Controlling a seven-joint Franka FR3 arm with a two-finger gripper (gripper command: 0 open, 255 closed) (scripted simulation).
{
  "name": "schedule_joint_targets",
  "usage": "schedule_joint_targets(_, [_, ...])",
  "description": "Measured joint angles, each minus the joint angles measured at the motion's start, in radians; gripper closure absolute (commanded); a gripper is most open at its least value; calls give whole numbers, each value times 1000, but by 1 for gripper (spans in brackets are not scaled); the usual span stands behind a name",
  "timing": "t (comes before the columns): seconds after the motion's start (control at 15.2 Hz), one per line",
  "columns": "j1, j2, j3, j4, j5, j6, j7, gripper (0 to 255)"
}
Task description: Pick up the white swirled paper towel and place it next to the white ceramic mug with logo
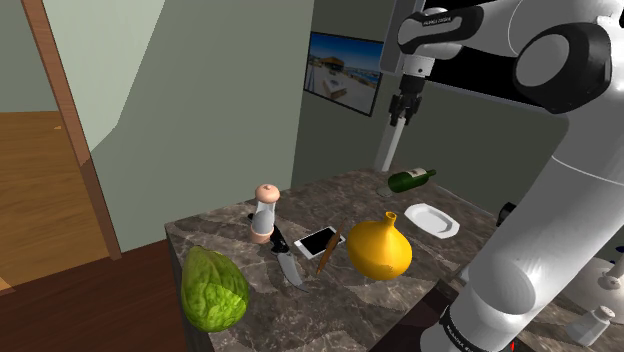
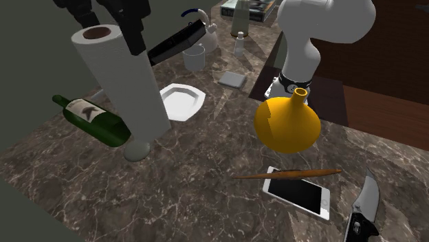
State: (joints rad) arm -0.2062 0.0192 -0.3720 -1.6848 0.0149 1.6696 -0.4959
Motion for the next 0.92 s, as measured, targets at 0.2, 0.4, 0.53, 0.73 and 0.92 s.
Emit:
schedule_joint_targets(0.2, [-2, 4, -2, 43, 1, -40, -3, 255])
schedule_joint_targets(0.4, [-4, 14, -3, 97, 5, -84, -6, 255])
schedule_joint_targets(0.53, [-4, 21, -4, 130, 7, -110, -7, 255])
schedule_joint_targets(0.73, [-6, 32, -5, 186, 12, -156, -8, 255])
schedule_joint_targets(0.92, [-9, 46, -6, 244, 17, -202, -10, 255])
